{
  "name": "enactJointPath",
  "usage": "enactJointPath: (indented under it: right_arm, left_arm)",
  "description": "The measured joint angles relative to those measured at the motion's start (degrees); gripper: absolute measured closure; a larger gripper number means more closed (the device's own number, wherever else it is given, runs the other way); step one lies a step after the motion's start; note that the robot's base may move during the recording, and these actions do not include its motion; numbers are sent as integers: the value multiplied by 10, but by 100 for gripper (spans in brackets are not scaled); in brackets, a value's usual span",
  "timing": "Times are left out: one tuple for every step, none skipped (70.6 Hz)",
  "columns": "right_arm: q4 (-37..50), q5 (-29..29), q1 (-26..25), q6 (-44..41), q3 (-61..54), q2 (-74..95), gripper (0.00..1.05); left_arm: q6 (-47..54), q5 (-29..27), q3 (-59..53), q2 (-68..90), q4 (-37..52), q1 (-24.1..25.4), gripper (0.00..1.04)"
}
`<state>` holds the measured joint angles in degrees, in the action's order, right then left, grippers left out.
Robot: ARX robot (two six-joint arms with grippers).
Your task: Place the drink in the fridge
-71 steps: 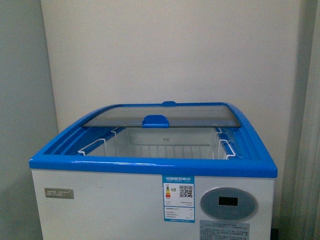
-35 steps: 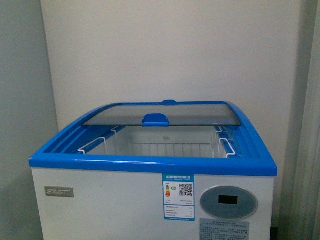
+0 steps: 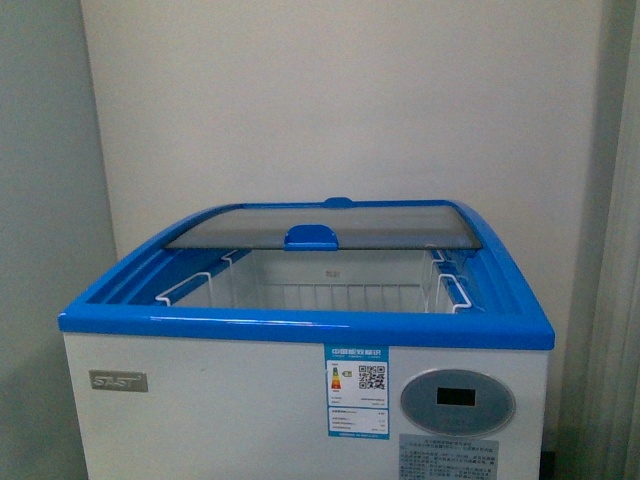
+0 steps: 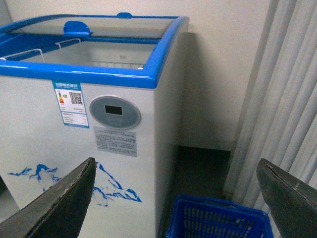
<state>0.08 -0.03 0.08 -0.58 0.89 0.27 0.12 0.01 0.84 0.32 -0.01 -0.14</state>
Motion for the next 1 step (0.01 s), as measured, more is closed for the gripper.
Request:
enactJointPath:
  right_arm:
    - [0,0,0,0,0,0,8]
  left_arm:
    - [0,0,0,0,0,0,8]
